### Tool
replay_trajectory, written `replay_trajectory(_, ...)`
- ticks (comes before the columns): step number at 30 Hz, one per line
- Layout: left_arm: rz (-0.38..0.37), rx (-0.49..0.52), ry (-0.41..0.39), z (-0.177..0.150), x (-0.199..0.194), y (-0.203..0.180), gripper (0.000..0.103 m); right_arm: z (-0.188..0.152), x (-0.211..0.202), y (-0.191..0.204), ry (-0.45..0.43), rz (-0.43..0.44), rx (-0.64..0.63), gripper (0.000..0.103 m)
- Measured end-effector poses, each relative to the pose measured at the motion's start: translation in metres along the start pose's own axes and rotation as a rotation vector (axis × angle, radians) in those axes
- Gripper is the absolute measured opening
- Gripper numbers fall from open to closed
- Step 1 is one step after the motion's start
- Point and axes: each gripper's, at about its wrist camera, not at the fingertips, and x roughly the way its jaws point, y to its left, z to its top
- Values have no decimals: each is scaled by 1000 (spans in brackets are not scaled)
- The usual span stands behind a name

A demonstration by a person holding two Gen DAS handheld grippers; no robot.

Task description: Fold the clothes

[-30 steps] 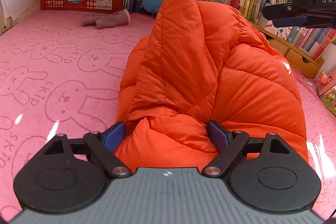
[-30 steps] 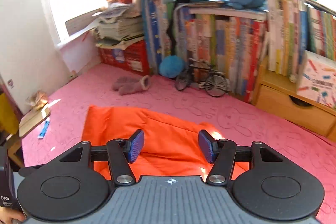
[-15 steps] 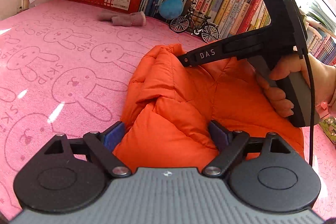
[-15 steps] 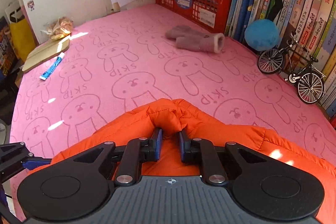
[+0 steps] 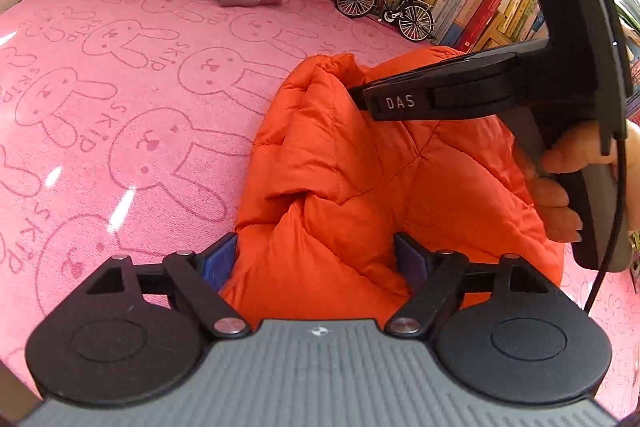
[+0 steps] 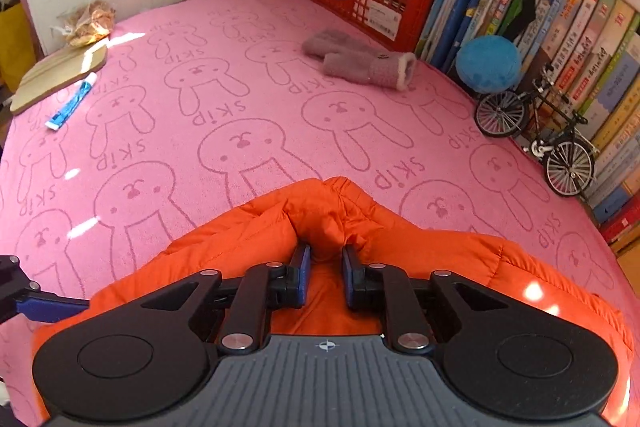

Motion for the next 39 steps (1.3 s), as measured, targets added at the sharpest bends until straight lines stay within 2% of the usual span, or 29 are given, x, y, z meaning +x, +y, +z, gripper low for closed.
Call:
replay_trajectory(1, -2, 36, 0, 5, -12, -3, 79, -2, -20, -1, -9, 8, 40, 42)
replay_trajectory(2, -12, 60, 9, 11, -23, -5, 82, -6, -40, -1, -8, 15, 72, 61)
replay_trajectory(3, -23, 75, 24, 15, -31, -6, 86, -13, -58, 1, -7, 5, 98, 70)
replay_trajectory(6, -46, 127, 68, 25, -51, -11, 88, -38, -110, 9, -2, -42, 182, 71)
replay_trajectory(8, -30, 229, 98, 25, -59, -22, 90, -59, -139, 11, -18, -87, 269, 74)
replay_trajectory(12, -40, 342, 78, 21, -74, -33, 90, -89, -177, 18, -50, -150, 384, 78)
replay_trajectory(13, -55, 349, 78, 23, -76, -33, 90, -95, -186, 20, -61, -167, 403, 80)
replay_trajectory(15, -82, 360, 81, 26, -78, -33, 91, -105, -202, 28, -80, -203, 429, 92)
replay_trajectory(20, -113, 428, 90, 27, -82, -36, 92, -121, -216, 49, -75, -261, 481, 98)
replay_trajectory(28, -161, 508, 116, 23, -81, -34, 95, -140, -218, 69, -42, -284, 617, 100)
replay_trajectory(32, -166, 518, 135, 25, -79, -28, 96, -143, -214, 78, -26, -304, 640, 103)
replay_trajectory(39, -169, 532, 167, 30, -74, -18, 96, -142, -203, 108, 5, -388, 618, 103)
